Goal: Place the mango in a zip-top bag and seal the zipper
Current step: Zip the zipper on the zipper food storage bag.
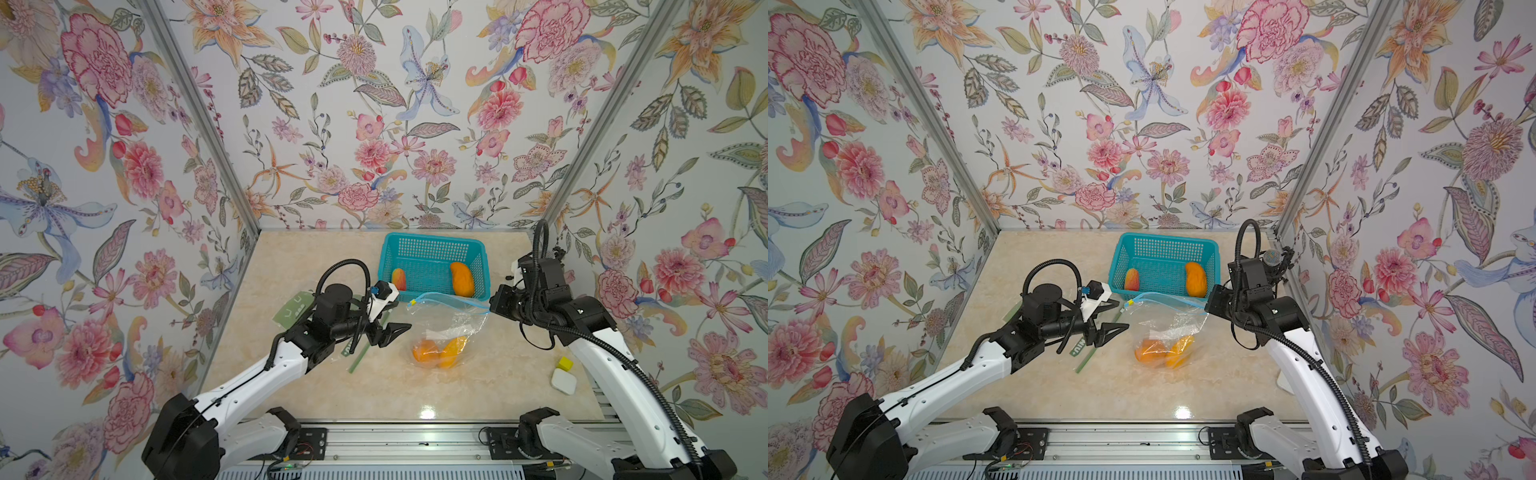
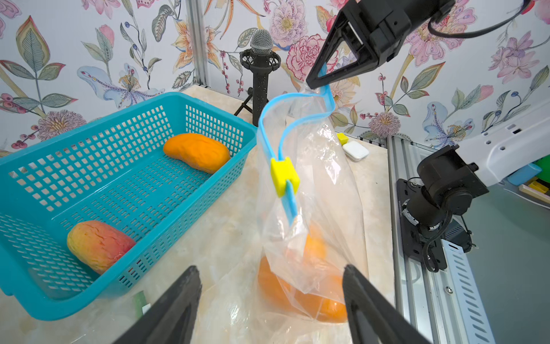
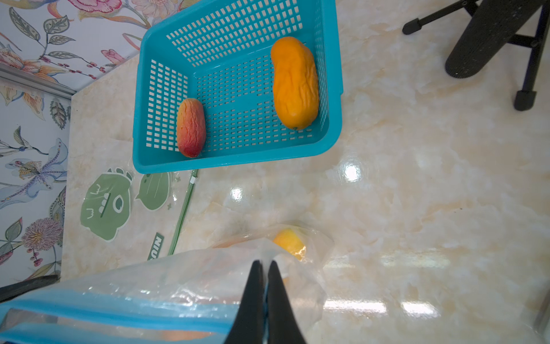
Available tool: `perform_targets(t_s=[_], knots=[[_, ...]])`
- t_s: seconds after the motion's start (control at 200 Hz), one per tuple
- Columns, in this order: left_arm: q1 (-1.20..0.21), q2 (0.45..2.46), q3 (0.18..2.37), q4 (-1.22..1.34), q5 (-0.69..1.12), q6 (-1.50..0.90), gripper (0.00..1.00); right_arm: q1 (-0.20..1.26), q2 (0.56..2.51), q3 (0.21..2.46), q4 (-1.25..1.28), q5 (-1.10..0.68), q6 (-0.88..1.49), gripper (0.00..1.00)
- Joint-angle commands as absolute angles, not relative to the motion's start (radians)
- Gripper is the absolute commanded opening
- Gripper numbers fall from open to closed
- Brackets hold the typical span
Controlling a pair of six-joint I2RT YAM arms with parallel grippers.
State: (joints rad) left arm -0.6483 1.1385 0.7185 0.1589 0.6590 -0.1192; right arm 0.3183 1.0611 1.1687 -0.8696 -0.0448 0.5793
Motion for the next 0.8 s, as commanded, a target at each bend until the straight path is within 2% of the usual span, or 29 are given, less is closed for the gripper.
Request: perform_targets(t_s=[0.0,0.07,0.225,0.3,0.545,0.666,0.721,0.746,0.776,0.796], knots=[[-0.647,1.112,0.707,0.267,0.663,-0.099,0.73,0.312,1.072,1.203,-0.863,-0.054,0.562,0.0],[-0.647,1.113,0.709,0.294,0.637,-0.108,0.7,0.311,1.074,1.209,-0.863,-0.055,0.561,0.0],[-0.648,1.141,0.749,0.352,0.653,-0.135,0.72,0.311,1.072,1.223,-0.862,-0.063,0.559,0.0],[-0.649,1.144,0.769,0.347,0.639,-0.122,0.69,0.31,1.069,1.23,-0.862,-0.067,0.559,0.0],[-0.649,1.177,0.824,0.272,0.664,-0.075,0.24,0.308,1.064,1.241,-0.863,-0.072,0.559,0.0],[-0.647,1.168,0.819,0.256,0.659,-0.069,0.11,0.307,1.065,1.242,-0.863,-0.069,0.559,0.0],[-0.648,1.16,0.818,0.245,0.657,-0.064,0.1,0.307,1.065,1.24,-0.863,-0.067,0.558,0.0],[-0.647,1.156,0.818,0.237,0.657,-0.06,0.13,0.305,1.065,1.239,-0.863,-0.066,0.558,0.0],[-0.648,1.151,0.818,0.226,0.654,-0.053,0.21,0.304,1.066,1.238,-0.863,-0.065,0.555,0.0],[-0.647,1.147,0.818,0.218,0.654,-0.049,0.32,0.304,1.066,1.237,-0.862,-0.064,0.555,0.0]])
